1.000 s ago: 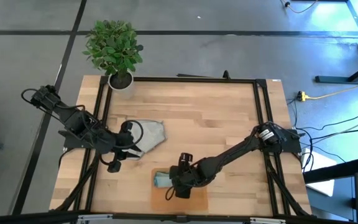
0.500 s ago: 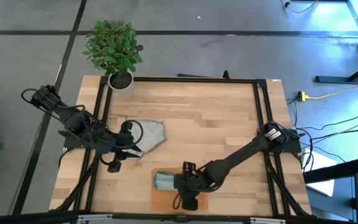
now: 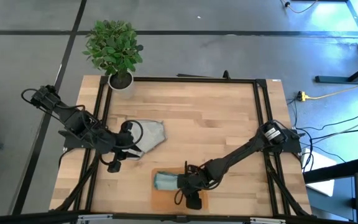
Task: Roll microfiber towels into tight, uniform cylinder then place into a basket
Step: Put the rolled blue towel into the orange bin
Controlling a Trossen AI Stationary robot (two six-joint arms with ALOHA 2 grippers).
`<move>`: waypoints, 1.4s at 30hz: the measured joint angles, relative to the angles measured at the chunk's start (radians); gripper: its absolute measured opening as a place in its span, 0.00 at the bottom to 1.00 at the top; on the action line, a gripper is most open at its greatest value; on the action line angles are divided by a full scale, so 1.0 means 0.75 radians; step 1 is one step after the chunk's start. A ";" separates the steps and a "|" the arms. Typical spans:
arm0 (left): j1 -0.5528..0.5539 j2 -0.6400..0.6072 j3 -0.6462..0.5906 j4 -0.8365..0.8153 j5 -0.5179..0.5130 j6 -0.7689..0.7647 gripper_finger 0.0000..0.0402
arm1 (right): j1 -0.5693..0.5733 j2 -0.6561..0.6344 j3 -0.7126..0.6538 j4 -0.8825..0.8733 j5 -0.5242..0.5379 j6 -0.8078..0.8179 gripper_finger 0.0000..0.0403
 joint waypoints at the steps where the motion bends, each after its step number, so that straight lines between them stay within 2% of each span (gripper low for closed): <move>1: 0.000 0.000 0.000 0.000 0.000 0.000 0.22 | -0.003 0.000 -0.025 0.043 -0.035 -0.002 0.50; 3: 0.000 0.000 0.000 0.000 0.000 0.000 0.22 | -0.009 0.000 -0.075 0.137 -0.126 -0.016 0.50; 6: 0.000 0.000 0.000 0.000 0.000 0.000 0.22 | -0.008 0.000 -0.139 0.211 -0.156 -0.012 0.50; 18: 0.000 0.000 0.000 0.000 0.000 0.001 0.22 | -0.017 0.001 -0.176 0.205 0.117 -0.014 0.50; 34: 0.000 0.000 0.000 0.000 0.000 0.001 0.22 | -0.066 0.001 -0.153 0.200 0.131 -0.024 0.50; 38: 0.000 0.000 0.000 0.000 0.000 0.001 0.22 | -0.089 0.001 -0.149 0.190 0.133 -0.086 0.50; 42: 0.000 0.000 0.000 0.000 0.000 0.001 0.22 | -0.110 0.001 -0.149 0.163 0.209 -0.115 0.50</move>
